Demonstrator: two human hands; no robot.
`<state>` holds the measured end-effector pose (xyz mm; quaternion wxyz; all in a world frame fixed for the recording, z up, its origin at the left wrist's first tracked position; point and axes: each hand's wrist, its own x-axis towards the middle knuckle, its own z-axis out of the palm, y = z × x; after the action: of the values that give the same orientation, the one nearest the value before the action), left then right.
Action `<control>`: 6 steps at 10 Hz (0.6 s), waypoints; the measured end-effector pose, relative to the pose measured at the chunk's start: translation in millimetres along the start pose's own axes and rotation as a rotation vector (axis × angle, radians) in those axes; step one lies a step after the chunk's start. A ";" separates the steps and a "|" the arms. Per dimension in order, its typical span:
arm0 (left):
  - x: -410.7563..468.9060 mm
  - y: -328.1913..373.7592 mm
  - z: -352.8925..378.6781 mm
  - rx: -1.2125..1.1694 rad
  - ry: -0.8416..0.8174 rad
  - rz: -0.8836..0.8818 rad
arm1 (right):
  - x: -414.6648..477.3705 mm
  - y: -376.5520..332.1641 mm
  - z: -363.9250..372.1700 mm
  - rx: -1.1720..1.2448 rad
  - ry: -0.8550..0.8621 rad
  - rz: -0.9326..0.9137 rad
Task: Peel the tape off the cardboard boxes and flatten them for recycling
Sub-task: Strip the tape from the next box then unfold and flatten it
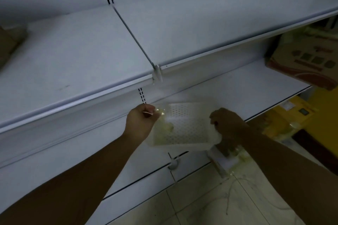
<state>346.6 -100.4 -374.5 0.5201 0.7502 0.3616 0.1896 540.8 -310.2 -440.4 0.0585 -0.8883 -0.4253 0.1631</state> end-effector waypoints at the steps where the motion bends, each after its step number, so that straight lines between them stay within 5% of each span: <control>1: 0.2 -5.2 0.0 0.035 -0.015 0.043 | -3.3 -1.3 0.5 0.118 0.129 0.096; 3: 3.8 -21.4 29.8 0.406 -0.145 0.222 | -19.0 -18.2 24.8 0.118 0.199 0.100; 6: 38.0 -61.0 79.9 0.818 -0.159 0.099 | -18.0 -25.4 31.1 0.170 0.216 0.256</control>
<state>403.7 -111.6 -464.9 0.1957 0.9237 0.3292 -0.0037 500.9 -309.1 -459.1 0.1575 -0.9394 -0.2847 0.1084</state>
